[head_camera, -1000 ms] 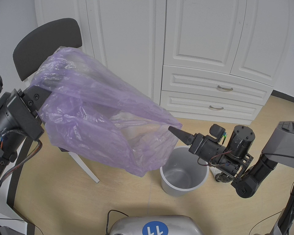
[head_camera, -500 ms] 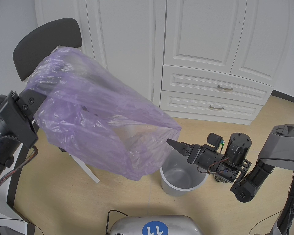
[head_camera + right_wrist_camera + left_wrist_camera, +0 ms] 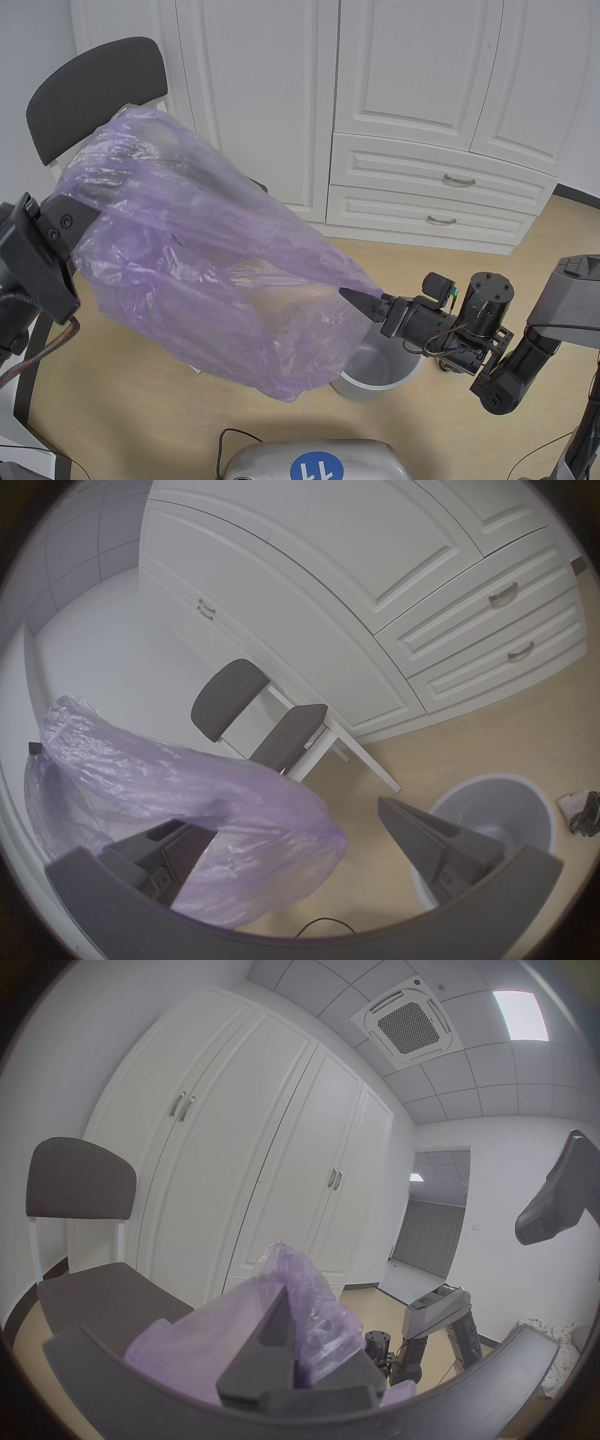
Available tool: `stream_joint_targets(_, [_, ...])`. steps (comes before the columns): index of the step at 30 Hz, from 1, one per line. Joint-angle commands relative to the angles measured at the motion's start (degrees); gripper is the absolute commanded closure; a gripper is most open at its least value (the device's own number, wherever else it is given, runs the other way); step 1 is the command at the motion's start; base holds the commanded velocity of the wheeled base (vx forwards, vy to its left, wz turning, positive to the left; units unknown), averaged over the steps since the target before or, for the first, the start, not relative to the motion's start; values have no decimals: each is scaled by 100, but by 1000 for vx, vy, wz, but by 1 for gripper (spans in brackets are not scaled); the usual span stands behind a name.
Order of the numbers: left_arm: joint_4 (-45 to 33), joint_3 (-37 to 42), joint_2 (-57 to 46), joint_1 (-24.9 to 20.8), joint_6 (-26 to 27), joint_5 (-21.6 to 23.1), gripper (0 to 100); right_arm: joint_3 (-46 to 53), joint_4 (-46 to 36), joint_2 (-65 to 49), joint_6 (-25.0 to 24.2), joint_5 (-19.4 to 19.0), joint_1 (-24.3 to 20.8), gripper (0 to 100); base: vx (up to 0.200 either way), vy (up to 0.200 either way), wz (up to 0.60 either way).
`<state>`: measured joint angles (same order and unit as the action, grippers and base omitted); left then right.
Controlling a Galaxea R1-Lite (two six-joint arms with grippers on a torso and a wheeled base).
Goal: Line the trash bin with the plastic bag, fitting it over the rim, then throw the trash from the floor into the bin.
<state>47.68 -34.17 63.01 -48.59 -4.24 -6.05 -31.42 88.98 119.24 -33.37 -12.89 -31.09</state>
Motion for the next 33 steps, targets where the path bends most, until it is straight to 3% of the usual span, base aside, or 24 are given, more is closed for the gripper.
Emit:
stream_joint_targets(1, [5, 7, 0, -19, 2, -2, 100, 57, 102, 3, -3, -12, -3, 0, 0, 0, 0])
stream_joint_targets(33, [-4, 51, -35, -265, 2, -2, 100, 48, 102, 3, 6, 5, -3, 0, 0, 0, 0])
